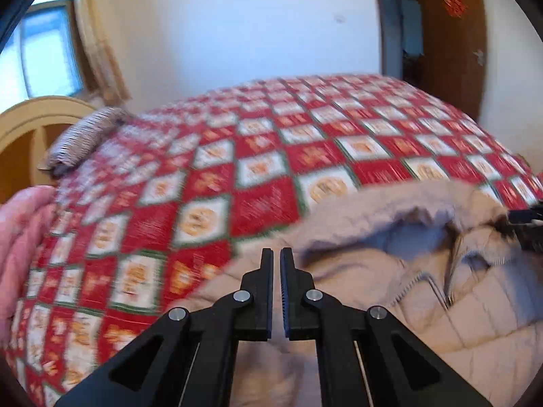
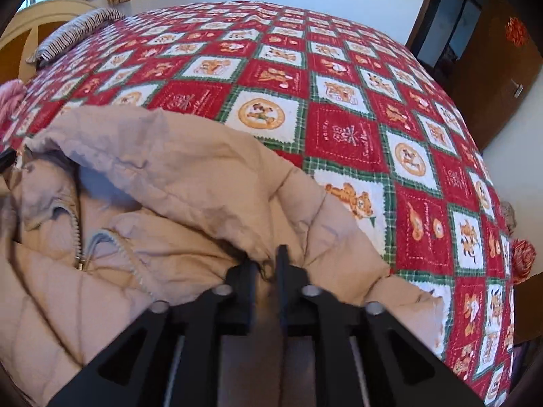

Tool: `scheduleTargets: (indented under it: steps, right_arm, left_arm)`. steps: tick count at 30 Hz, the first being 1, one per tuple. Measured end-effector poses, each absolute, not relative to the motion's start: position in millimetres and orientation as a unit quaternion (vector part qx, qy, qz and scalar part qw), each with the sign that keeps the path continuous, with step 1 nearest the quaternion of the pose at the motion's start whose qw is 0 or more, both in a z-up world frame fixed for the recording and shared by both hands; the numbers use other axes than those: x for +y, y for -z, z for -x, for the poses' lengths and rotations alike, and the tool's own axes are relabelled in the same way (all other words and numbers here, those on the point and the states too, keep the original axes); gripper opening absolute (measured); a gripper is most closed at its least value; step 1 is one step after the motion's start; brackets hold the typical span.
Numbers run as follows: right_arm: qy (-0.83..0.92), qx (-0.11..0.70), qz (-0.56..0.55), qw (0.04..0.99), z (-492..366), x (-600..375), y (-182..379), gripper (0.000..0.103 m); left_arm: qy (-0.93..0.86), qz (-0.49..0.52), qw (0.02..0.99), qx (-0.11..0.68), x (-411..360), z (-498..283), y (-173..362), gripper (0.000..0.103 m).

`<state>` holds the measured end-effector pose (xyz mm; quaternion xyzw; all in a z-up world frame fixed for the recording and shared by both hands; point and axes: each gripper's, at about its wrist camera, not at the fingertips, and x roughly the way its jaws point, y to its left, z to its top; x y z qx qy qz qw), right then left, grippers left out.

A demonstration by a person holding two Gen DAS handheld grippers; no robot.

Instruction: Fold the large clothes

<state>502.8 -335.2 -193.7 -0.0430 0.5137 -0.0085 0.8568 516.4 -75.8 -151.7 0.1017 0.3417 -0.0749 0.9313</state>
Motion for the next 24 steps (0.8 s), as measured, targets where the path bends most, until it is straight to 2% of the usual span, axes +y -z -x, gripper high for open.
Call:
scheduleTargets:
  steps: [1,2,3,6,13,14,15,16,17,18,24]
  right_arm:
    - [0.009,0.51,0.043,0.859,-500.6,-335.8,189.5,0.059]
    - [0.007,0.5,0.042,0.865,-496.5,-337.0,182.5,0.066]
    - [0.01,0.492,0.044,0.869,-492.9,-337.2,176.9,0.069]
    - [0.033,0.471,0.054,0.88,-485.7,-337.7,156.0,0.069]
    - [0.007,0.402,-0.038,0.915,-513.0,-323.5,121.4,0.069]
    - [-0.007,0.4,-0.056,0.915,-524.3,-319.0,123.9,0.069]
    - [-0.015,0.4,-0.069,0.914,-532.6,-316.0,126.1,0.069]
    - [-0.02,0.403,-0.084,0.911,-543.7,-311.8,131.0,0.069]
    - [-0.022,0.408,-0.091,0.908,-552.1,-308.0,135.8,0.069]
    - [-0.022,0.412,-0.092,0.906,-561.2,-303.2,141.2,0.069]
    - [-0.021,0.443,-0.051,0.895,-583.9,-285.6,173.0,0.069]
  left_arm:
    - [0.067,-0.089,0.935,0.338,-68.7,-516.9,144.3,0.004]
    - [0.062,-0.078,0.936,0.337,-63.2,-518.8,139.7,0.005]
    - [0.054,-0.063,0.937,0.34,-56.2,-523.9,135.1,0.005]
    - [0.032,-0.02,0.934,0.356,-40.3,-549.7,128.8,0.007]
    - [0.024,0.058,0.913,0.403,-56.1,-600.7,141.3,0.017]
    - [0.027,0.052,0.913,0.403,-66.4,-604.9,141.2,0.026]
    - [0.038,0.046,0.913,0.404,-75.1,-607.7,141.6,0.046]
    - [0.059,0.036,0.911,0.406,-87.6,-610.2,143.6,0.057]
    - [0.073,0.027,0.91,0.407,-97.2,-612.6,145.9,0.075]
    - [0.077,0.017,0.91,0.406,-107.0,-614.4,149.3,0.078]
    - [0.075,-0.048,0.897,0.432,-132.2,-615.9,179.4,0.078]
